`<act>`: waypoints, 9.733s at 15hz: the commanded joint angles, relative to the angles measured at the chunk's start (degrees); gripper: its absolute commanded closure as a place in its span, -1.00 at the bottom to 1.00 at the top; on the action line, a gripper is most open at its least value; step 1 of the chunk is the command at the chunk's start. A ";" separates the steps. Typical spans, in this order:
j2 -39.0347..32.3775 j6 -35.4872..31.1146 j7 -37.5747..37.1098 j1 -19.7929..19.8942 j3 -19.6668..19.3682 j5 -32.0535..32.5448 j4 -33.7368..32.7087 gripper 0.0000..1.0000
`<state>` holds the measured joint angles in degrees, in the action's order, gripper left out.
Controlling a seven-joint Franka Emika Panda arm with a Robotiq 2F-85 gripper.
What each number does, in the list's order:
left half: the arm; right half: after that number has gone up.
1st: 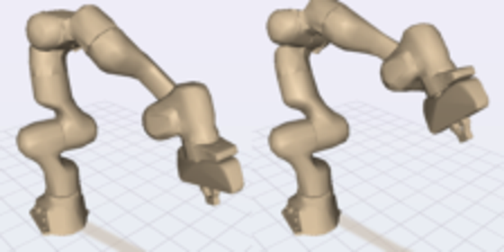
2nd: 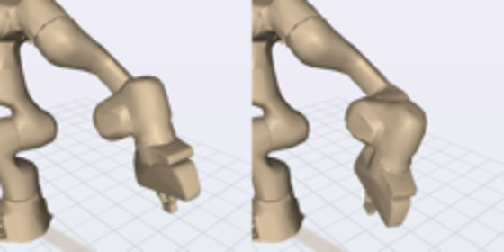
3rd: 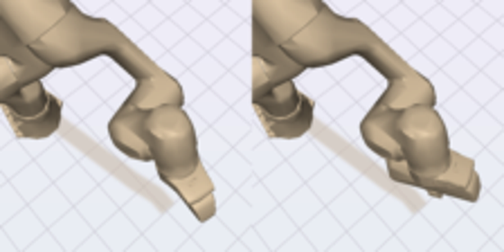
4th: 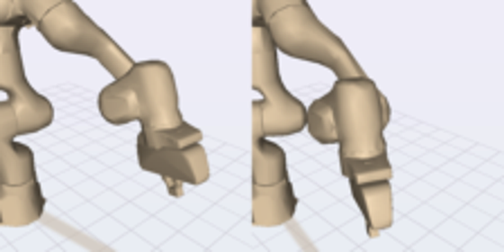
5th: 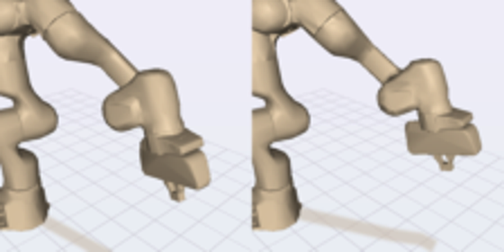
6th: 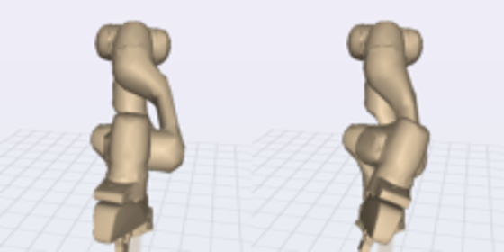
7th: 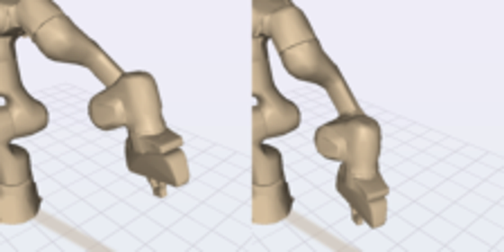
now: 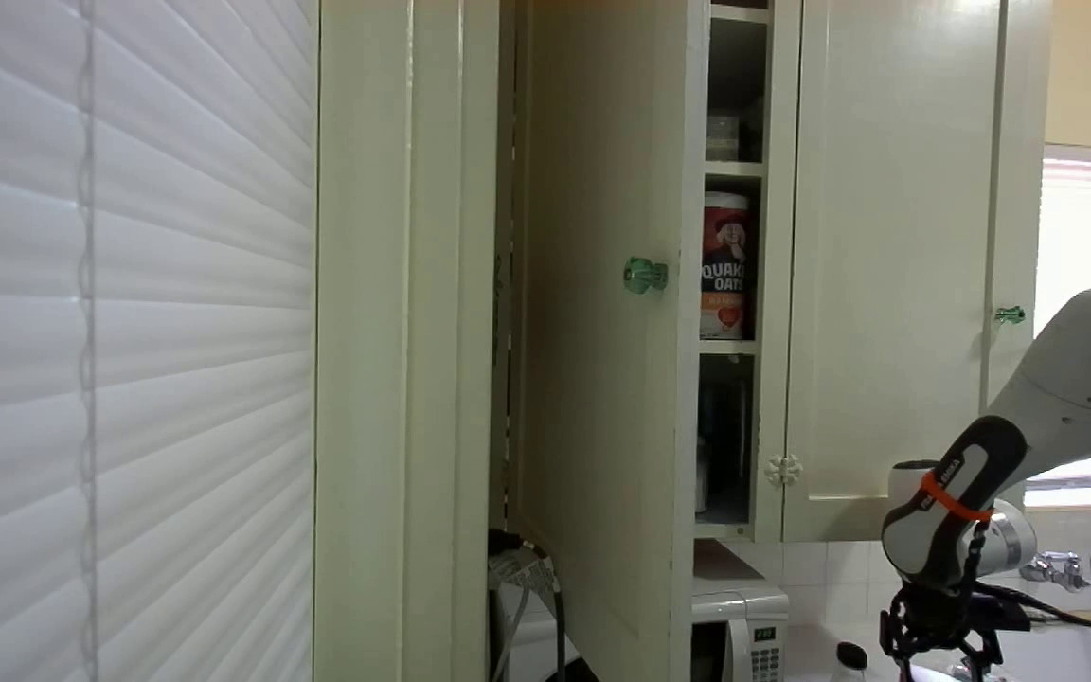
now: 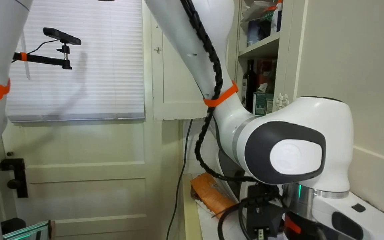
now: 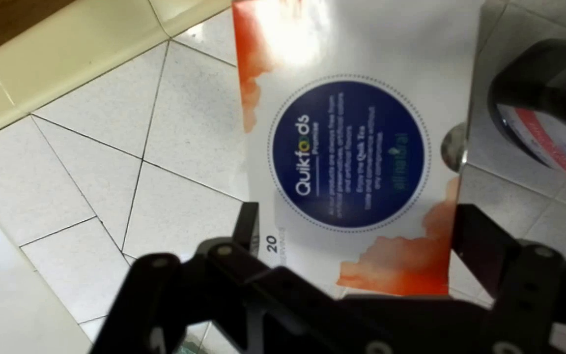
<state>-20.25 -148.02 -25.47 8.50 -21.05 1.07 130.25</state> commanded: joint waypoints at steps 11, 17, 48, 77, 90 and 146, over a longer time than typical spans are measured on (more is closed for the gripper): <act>4.79 6.70 0.99 1.17 -1.12 2.27 0.78 -1.00; 8.21 9.16 1.86 3.29 -1.83 2.83 1.95 -1.00; 15.48 14.31 10.27 11.88 -3.02 5.39 8.57 1.00; 17.96 5.41 51.06 9.57 2.70 -2.90 8.63 -1.00; 10.62 -3.60 78.72 10.81 7.34 -12.93 7.69 0.50; 6.03 -1.32 56.21 18.51 8.71 -12.52 7.65 1.00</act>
<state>-16.16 -147.15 32.18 26.97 -13.31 -8.49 137.16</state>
